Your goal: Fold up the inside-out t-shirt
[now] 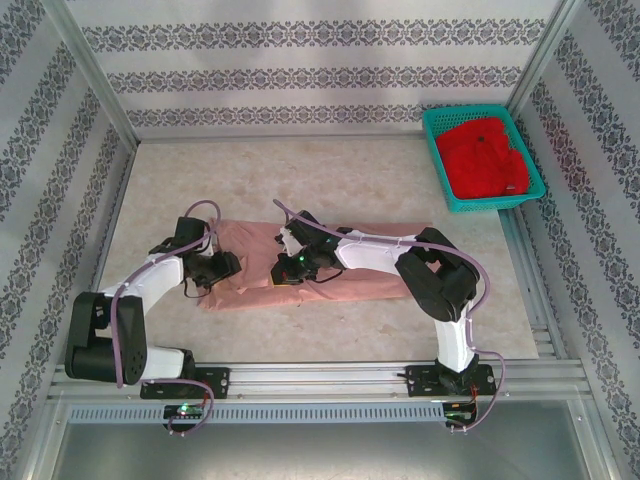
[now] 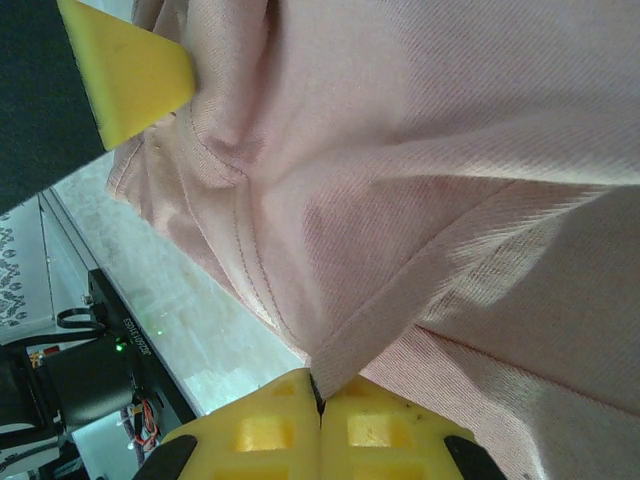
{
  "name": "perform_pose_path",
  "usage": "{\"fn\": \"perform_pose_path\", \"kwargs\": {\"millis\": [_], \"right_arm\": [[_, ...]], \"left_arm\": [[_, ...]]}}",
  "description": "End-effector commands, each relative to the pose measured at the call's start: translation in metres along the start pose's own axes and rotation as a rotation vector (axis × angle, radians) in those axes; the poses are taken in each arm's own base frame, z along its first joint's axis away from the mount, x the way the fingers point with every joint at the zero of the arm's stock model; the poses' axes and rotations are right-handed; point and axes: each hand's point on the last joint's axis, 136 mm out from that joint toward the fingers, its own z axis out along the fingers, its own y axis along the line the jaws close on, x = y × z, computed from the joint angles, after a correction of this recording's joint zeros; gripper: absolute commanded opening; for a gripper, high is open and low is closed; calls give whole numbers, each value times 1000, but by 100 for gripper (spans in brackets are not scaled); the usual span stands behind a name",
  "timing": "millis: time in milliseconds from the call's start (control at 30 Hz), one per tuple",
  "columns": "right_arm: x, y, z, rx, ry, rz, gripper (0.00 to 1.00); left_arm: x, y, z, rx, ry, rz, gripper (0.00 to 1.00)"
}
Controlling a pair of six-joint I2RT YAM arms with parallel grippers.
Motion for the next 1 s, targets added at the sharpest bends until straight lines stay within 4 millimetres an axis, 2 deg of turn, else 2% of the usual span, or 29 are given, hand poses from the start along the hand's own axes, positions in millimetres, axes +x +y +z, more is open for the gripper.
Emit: {"fn": "perform_pose_path", "kwargs": {"millis": [0,200,367,500,700,967], "right_arm": [[-1,-1,-7,2,-18,15,4],[-1,-1,-7,3,-16,17,4],[-2,2,-11,-1,-25,13,3],[-6,6,-20,-17,-53,25,3],[-7,16,-28,-54,-64,37,3],[-7,9,-26,-54,-52,81,3]], "left_arm": [[4,-8,7,44,26,7,46],[4,-5,8,28,30,0,22],[3,4,0,-32,4,1,13],[8,8,-11,-59,2,-12,10],[26,13,-26,-80,23,-59,8],[33,9,-36,-84,17,-94,7]]}}
